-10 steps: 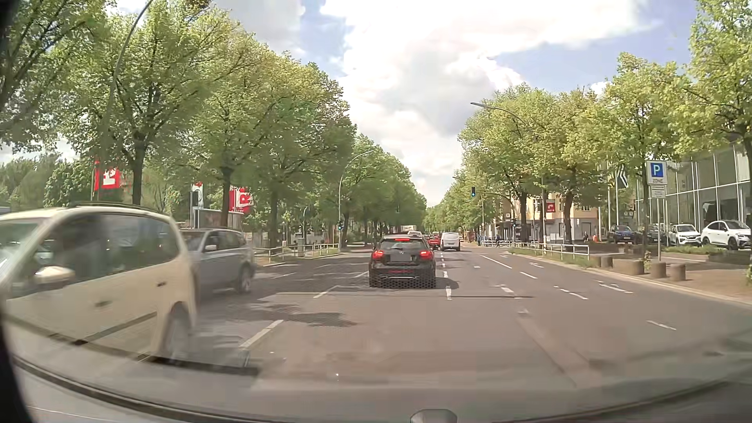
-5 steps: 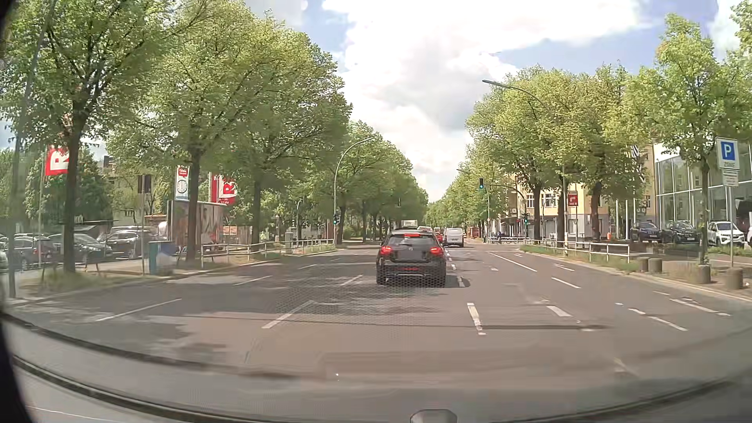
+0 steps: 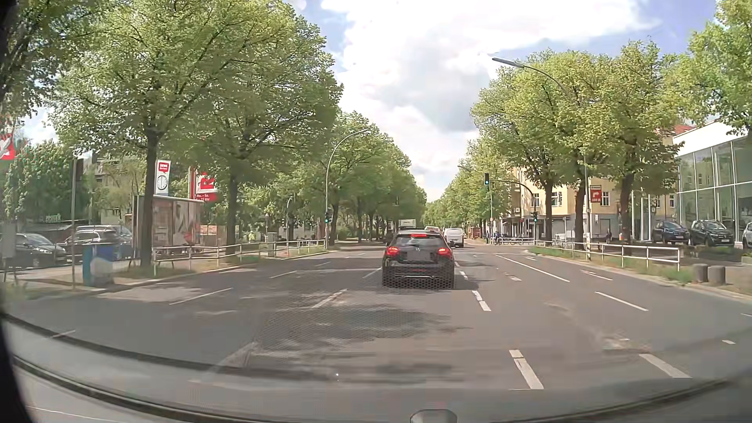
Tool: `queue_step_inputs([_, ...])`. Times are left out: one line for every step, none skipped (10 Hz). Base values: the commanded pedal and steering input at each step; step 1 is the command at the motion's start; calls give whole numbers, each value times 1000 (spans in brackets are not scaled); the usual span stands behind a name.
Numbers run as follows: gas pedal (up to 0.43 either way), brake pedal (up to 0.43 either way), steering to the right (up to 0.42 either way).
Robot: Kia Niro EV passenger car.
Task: Follow the waypoints while adhering to traffic rules and regulations
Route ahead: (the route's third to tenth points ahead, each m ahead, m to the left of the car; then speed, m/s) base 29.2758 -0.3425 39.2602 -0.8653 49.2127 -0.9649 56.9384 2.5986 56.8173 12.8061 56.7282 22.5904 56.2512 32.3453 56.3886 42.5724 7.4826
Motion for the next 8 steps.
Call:
queue_step_inputs([67,18,9])
queue_step_inputs([67,24,20])
queue_step_inputs([59,18,24])
queue_step_inputs([59,24,22])
queue_step_inputs([59,24,21])
queue_step_inputs([59,18,20])
queue_step_inputs([47,18,20])
queue_step_inputs([47,18,21])
